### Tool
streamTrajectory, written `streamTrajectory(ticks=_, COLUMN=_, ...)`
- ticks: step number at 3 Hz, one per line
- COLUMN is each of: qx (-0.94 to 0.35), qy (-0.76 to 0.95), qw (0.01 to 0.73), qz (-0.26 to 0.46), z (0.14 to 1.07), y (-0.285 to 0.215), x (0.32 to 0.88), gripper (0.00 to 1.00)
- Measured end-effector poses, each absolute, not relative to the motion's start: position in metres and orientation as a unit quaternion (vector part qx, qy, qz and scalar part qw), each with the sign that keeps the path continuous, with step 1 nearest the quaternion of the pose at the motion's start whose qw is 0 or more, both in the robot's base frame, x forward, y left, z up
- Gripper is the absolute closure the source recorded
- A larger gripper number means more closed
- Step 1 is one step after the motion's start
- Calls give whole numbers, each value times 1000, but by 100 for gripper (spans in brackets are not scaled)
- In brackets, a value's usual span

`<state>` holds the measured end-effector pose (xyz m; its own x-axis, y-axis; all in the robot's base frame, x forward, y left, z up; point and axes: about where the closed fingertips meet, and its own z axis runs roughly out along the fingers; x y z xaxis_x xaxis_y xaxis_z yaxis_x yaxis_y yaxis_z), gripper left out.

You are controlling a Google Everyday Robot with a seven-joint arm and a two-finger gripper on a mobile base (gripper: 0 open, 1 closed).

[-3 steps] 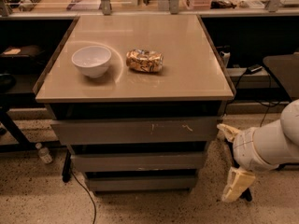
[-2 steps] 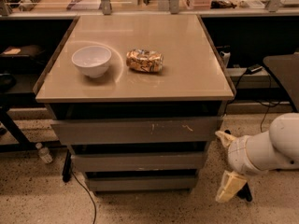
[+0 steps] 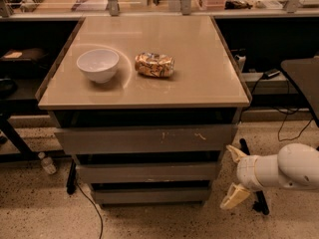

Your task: Open middle drawer

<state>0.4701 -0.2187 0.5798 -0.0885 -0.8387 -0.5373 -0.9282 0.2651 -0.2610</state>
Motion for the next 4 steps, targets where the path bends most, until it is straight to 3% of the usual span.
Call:
streamTrajectory(ticks=1, qx=-634, qy=689, qw=341, qz=85, z=551, y=-198, x=482, gripper=0)
streamTrajectory(ticks=4, qx=-651, qy=686, qw=311, qz=94, z=491, y=-165, x=498, gripper=0)
